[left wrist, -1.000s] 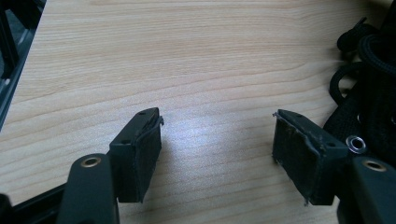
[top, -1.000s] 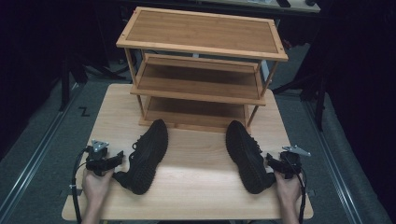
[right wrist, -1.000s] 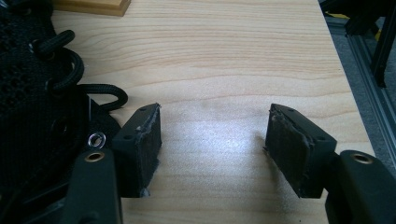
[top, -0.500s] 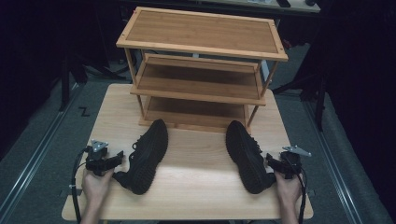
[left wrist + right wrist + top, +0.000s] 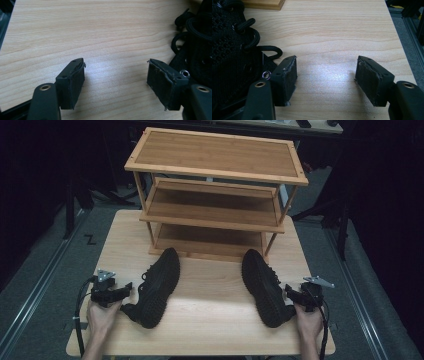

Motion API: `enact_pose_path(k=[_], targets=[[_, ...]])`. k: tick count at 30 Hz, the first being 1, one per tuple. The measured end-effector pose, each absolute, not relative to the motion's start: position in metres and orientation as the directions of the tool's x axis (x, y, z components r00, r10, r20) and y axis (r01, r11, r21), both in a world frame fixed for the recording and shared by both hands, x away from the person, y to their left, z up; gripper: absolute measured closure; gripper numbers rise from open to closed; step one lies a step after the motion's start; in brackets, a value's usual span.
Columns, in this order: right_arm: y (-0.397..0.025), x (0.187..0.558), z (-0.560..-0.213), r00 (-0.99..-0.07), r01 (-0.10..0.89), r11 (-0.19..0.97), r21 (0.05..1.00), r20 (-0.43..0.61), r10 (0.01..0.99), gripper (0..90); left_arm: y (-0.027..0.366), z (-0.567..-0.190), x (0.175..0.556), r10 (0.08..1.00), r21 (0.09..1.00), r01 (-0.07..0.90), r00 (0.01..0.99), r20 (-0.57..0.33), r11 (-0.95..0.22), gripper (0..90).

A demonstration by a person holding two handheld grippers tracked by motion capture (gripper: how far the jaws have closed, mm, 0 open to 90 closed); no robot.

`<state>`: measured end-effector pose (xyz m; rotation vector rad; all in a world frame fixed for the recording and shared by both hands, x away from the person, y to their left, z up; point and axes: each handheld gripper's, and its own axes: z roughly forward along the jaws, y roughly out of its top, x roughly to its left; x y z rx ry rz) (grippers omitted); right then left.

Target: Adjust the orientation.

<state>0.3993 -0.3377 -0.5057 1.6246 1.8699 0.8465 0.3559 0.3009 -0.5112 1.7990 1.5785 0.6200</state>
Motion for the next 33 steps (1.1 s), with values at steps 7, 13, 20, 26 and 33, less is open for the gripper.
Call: enact_pose_path(k=[7,13,20,26,33], targets=[[-0.336,0.399,-0.506,-0.147,0.667,0.092,0.739,0.01,0.989,34.0,0.302,-0.509,0.352,0.977,0.727,0.685,0.18,-0.115,-0.041,31.3],[-0.337,0.399,-0.506,-0.147,0.667,0.092,0.739,0.009,0.989,34.0,0.296,-0.504,0.348,0.963,0.723,0.69,0.213,-0.166,-0.028,30.9],[-0.336,0.399,-0.506,-0.147,0.666,0.098,0.74,0.002,0.989,34.0,0.288,-0.494,0.345,0.951,0.727,0.685,0.251,-0.18,-0.043,27.8],[-0.336,0.399,-0.506,-0.149,0.665,0.106,0.739,-0.008,0.989,34.1,0.282,-0.492,0.343,0.946,0.732,0.677,0.282,-0.157,-0.08,27.4],[-0.336,0.399,-0.506,-0.148,0.666,0.103,0.739,-0.003,0.989,34.1,0.273,-0.495,0.344,0.94,0.734,0.672,0.304,-0.154,-0.097,27.3]])
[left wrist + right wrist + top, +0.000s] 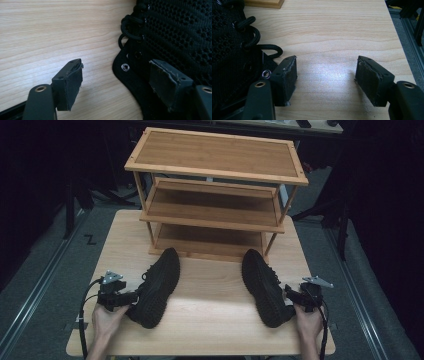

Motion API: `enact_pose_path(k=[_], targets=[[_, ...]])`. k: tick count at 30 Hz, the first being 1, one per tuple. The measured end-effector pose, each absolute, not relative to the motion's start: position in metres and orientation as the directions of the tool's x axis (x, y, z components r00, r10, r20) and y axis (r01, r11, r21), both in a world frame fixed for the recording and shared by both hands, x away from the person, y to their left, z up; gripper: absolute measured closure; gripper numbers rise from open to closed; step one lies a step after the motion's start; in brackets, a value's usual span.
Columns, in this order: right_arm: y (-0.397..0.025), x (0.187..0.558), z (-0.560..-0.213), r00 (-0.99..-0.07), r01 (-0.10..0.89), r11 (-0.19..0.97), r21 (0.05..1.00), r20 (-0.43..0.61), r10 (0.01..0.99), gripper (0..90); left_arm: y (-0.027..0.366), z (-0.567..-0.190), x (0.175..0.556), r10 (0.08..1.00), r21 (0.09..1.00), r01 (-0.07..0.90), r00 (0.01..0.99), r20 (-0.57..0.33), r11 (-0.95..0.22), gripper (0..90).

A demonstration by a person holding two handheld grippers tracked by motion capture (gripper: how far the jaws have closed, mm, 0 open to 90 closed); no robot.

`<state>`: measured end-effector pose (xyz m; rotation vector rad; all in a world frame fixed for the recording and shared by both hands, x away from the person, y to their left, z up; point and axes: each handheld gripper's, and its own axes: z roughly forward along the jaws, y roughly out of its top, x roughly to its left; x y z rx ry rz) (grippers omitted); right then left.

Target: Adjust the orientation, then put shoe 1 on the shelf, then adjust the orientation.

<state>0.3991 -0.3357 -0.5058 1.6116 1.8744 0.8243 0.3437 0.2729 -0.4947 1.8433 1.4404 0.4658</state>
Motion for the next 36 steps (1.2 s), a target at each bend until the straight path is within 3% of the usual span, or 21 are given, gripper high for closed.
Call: enact_pose_path(k=[36], targets=[[-0.336,0.399,-0.506,-0.151,0.666,0.102,0.739,-0.001,0.989,34.0,0.243,-0.492,0.35,0.901,0.747,0.652,0.392,-0.186,-0.13,30.3]])
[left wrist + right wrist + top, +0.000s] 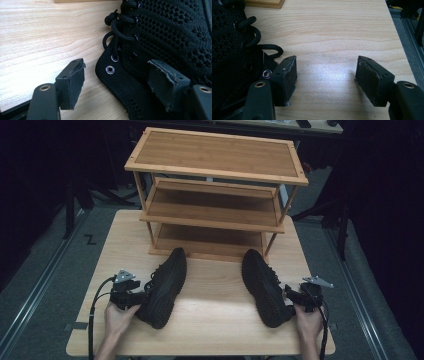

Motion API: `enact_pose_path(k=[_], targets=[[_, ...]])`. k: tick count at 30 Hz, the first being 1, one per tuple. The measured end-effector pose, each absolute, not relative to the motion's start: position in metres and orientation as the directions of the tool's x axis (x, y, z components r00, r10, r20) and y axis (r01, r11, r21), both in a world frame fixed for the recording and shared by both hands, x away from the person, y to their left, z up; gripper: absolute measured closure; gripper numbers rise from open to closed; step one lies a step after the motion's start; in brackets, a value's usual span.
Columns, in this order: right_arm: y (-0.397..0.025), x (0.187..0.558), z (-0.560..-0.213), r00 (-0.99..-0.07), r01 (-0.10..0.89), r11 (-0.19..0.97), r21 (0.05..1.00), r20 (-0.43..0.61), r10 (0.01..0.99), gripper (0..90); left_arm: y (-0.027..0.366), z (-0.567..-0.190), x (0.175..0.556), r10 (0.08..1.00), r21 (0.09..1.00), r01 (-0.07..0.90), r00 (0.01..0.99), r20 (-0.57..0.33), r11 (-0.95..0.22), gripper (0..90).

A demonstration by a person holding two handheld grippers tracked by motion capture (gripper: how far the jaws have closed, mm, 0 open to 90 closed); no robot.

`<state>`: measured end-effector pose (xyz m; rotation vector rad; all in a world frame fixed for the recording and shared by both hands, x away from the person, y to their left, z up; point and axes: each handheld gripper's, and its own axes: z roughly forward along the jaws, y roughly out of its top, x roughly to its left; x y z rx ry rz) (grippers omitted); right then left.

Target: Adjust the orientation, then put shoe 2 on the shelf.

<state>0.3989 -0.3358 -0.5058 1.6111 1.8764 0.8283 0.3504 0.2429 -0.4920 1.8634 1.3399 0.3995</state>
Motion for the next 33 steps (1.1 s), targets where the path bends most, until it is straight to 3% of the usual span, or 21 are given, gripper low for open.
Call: enact_pose_path(k=[33], targets=[[-0.336,0.399,-0.506,-0.149,0.666,0.097,0.739,0.004,0.989,33.9,0.213,-0.47,0.353,0.853,0.777,0.599,0.494,-0.168,-0.194,29.6]])
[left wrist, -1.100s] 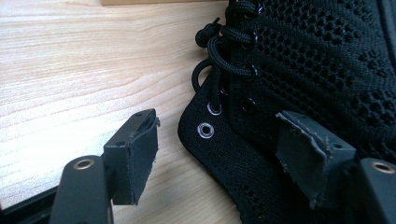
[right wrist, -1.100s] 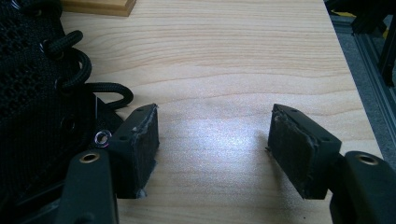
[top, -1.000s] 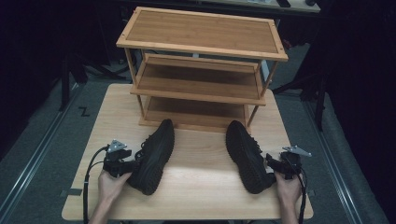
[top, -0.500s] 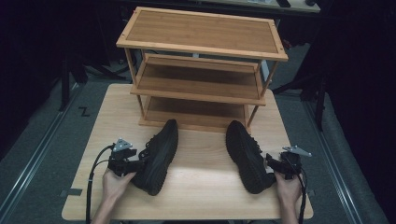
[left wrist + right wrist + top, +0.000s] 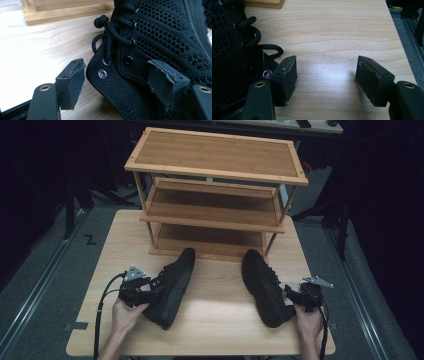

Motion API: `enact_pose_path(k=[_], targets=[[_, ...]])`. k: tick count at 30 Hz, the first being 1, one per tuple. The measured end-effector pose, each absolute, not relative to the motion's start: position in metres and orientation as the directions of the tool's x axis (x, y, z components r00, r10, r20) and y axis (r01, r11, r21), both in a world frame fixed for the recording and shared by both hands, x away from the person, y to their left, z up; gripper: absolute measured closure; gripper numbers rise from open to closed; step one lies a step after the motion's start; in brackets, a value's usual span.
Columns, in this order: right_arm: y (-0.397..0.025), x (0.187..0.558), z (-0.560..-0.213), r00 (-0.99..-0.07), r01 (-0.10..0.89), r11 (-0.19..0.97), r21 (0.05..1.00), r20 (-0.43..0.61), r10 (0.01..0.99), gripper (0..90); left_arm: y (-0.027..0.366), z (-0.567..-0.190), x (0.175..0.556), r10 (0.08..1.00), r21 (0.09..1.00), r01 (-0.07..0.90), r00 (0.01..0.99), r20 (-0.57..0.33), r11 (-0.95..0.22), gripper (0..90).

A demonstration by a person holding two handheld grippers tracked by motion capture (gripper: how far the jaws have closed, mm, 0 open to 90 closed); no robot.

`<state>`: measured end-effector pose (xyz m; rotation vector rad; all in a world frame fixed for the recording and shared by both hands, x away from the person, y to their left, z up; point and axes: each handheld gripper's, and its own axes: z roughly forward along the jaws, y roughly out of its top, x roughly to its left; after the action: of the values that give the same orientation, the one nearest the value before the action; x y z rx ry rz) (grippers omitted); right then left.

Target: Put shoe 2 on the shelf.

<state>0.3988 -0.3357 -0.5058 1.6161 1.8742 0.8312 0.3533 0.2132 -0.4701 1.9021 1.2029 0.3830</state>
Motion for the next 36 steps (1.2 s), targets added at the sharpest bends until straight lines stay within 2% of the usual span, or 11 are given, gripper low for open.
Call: enact_pose_path(k=[15,36], targets=[[-0.337,0.399,-0.506,-0.154,0.666,0.092,0.74,0.016,0.988,33.2,0.193,-0.453,0.352,0.822,0.782,0.565,0.556,-0.124,-0.264,28.1],[-0.337,0.399,-0.506,-0.157,0.666,0.092,0.74,0.019,0.987,33.1,0.164,-0.442,0.354,0.765,0.787,0.558,0.618,-0.181,-0.265,31.9]])
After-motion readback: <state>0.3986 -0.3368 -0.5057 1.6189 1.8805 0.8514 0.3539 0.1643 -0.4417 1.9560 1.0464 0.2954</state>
